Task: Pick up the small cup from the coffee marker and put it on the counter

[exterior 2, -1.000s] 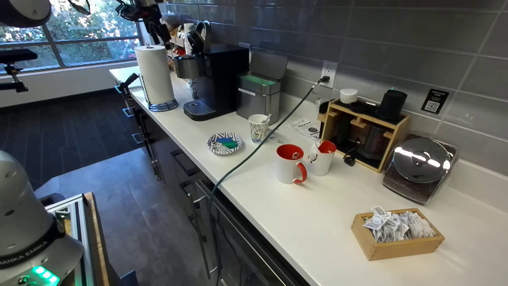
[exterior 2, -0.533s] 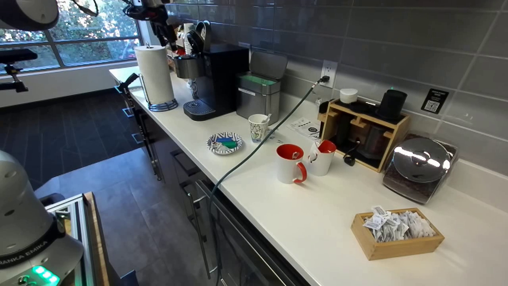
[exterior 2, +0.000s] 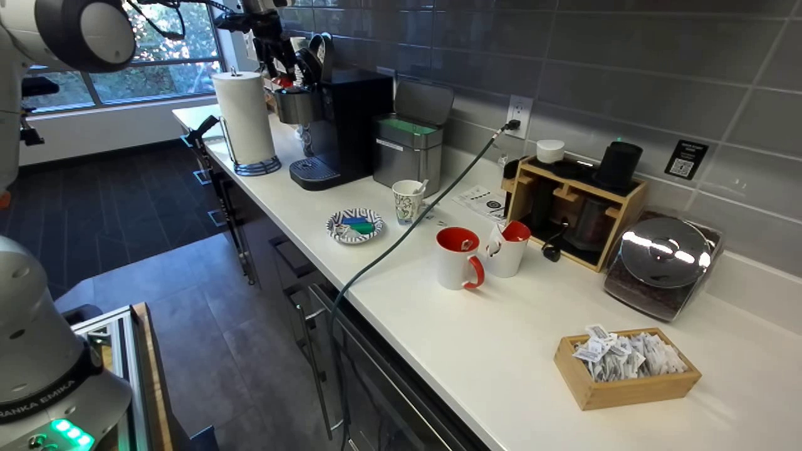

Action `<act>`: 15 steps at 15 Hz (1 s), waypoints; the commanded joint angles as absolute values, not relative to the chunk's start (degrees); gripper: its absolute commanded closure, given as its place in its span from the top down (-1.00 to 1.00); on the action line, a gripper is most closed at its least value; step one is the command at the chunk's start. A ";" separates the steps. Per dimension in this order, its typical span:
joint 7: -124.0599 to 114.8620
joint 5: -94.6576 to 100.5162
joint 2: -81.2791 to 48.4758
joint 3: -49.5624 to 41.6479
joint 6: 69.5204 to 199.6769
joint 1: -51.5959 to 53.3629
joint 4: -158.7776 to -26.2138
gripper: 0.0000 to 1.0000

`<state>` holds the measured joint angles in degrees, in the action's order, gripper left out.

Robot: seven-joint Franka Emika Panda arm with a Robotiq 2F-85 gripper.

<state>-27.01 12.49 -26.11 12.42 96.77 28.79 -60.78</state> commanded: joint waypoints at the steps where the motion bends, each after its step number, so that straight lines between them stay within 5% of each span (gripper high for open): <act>1: -25.69 13.14 -27.01 12.25 96.77 29.40 -59.28 1.00; 15: -34.82 15.01 -38.50 7.39 97.40 35.77 -44.39 1.00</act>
